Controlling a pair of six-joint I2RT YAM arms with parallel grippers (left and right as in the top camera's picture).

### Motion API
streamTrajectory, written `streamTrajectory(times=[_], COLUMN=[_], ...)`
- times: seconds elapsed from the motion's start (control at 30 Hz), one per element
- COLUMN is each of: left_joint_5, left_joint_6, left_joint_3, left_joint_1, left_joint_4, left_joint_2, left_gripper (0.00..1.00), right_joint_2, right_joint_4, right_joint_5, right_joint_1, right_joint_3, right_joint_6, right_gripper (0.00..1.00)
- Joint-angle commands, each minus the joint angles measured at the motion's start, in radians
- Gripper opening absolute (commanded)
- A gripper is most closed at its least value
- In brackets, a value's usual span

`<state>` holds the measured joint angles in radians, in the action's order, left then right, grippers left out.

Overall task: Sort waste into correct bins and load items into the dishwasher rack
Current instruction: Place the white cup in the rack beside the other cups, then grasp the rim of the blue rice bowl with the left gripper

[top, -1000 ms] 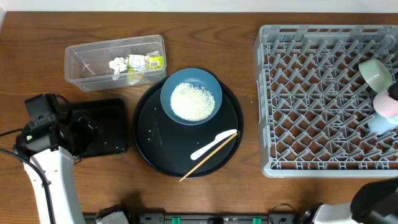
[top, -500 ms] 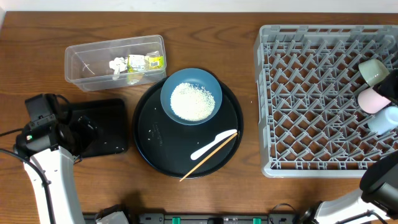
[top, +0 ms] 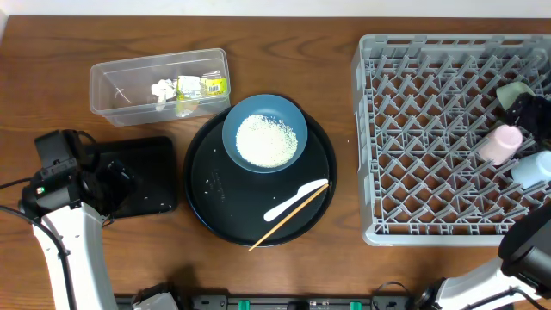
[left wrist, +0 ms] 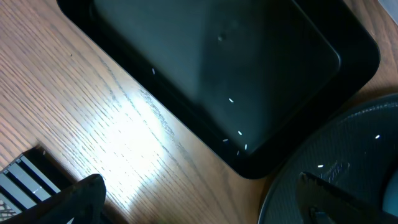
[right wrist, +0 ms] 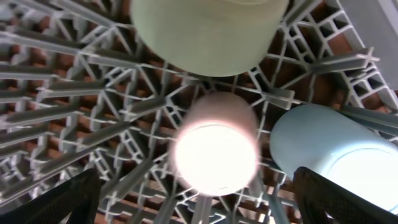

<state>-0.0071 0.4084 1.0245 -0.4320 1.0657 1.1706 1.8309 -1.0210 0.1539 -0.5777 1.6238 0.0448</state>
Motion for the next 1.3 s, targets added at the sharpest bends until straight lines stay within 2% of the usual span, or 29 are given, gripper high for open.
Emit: streamTrajectory(times=[0.0, 0.1, 0.2, 0.4, 0.57, 0.73, 0.83, 1.0, 1.17, 1.27], left_joint_5=[-0.011, -0.011, -0.006, -0.003, 0.0, 0.102, 0.155, 0.156, 0.153, 0.152], left_joint_6=[0.008, 0.008, 0.008, 0.008, 0.008, -0.056, -0.091, -0.097, -0.106, -0.15], left_joint_3=[0.005, 0.005, 0.005, 0.005, 0.005, 0.005, 0.005, 0.027, 0.12, 0.198], left_joint_1=[-0.005, -0.005, -0.005, -0.005, -0.005, 0.037, 0.121, 0.373, 0.644, 0.78], left_joint_4=[-0.001, 0.0, 0.0, 0.0, -0.001, -0.043, -0.1, -0.189, -0.246, -0.268], left_joint_2=[0.005, 0.005, 0.005, 0.005, 0.005, 0.005, 0.005, 0.041, 0.179, 0.293], left_gripper=[0.98, 0.98, 0.98, 0.98, 0.98, 0.98, 0.98, 0.98, 0.98, 0.98], right_joint_2=[-0.095, -0.163, -0.218, -0.232, -0.216, -0.196, -0.196, -0.196, -0.196, -0.196], right_joint_4=[-0.005, -0.016, -0.05, -0.105, -0.089, -0.1, -0.12, -0.147, -0.176, -0.204], right_joint_5=[0.063, 0.133, 0.16, 0.175, 0.166, -0.003, -0.035, -0.035, -0.06, -0.107], right_joint_1=[0.024, 0.071, 0.162, 0.422, 0.618, 0.736, 0.752, 0.737, 0.719, 0.697], right_joint_3=[0.011, 0.011, 0.011, 0.008, -0.001, -0.001, -0.001, -0.001, -0.001, -0.001], right_joint_6=[-0.015, -0.052, -0.062, -0.087, -0.051, 0.076, 0.094, 0.093, 0.099, 0.127], right_gripper=[0.93, 0.89, 0.88, 0.88, 0.86, 0.87, 0.88, 0.88, 0.88, 0.88])
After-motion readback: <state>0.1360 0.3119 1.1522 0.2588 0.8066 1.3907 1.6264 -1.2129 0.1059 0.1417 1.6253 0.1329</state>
